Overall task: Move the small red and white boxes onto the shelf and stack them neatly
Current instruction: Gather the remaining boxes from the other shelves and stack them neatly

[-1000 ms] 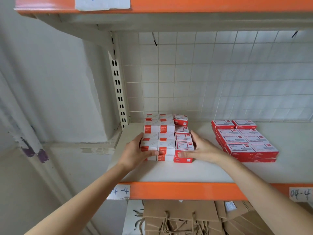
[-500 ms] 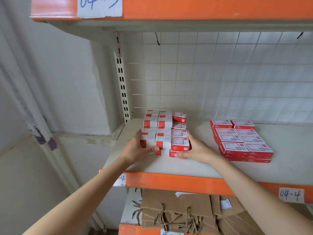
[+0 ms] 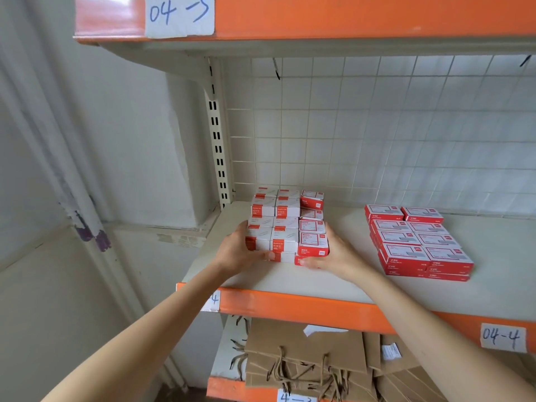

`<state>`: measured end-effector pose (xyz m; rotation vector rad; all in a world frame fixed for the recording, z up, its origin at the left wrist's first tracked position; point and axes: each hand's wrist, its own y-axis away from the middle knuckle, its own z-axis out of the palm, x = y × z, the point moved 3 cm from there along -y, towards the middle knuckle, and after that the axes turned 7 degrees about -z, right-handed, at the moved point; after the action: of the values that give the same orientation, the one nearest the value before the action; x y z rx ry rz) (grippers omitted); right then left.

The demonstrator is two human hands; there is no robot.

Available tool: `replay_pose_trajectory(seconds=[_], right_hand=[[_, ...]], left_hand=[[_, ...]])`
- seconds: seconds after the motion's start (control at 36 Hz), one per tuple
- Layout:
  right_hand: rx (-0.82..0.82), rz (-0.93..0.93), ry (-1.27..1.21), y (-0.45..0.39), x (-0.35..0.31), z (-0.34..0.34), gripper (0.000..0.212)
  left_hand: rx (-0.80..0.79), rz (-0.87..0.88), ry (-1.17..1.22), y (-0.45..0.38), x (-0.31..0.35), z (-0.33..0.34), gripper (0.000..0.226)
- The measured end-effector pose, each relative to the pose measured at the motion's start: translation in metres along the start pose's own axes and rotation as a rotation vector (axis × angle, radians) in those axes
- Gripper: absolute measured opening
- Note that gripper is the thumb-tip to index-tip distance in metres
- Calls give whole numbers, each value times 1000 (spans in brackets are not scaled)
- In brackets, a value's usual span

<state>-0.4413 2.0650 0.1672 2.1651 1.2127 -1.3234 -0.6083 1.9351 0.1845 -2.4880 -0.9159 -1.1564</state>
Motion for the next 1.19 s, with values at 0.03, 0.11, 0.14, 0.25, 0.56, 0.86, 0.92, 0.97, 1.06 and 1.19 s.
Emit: replay_pose_trajectory(seconds=[0.03, 0.11, 0.14, 0.25, 0.56, 0.86, 0.92, 0.97, 1.06, 1.19], right_hand=[[-20, 4, 7, 2, 0, -1, 90], [-7, 23, 38, 5, 0, -6, 86], [2, 26, 55, 5, 0, -7, 85], [5, 40, 95, 4, -2, -8, 83], [-42, 62, -146, 0, 3, 11, 84], [16, 84, -219, -8, -1, 9, 95], [51, 39, -151, -9, -5, 13, 92], [70, 13, -140, -8, -1, 15, 92], [86, 11, -143, -7, 2, 13, 98], [68, -3, -177, -10, -11, 10, 94]], left_hand=[[-7, 4, -16, 0, 0, -3, 73], [18, 13, -75, -3, -3, -9, 56], [31, 20, -89, -4, -4, -9, 53], [72, 44, -92, -4, -3, -7, 46], [22, -2, 26, -5, -10, 1, 44], [0, -8, 147, -5, -10, 5, 56], [44, 10, 134, -4, -8, 7, 62], [74, 13, 98, -3, -8, 8, 63], [75, 35, 76, -4, -9, 8, 68], [36, 31, 105, -6, -11, 4, 66]])
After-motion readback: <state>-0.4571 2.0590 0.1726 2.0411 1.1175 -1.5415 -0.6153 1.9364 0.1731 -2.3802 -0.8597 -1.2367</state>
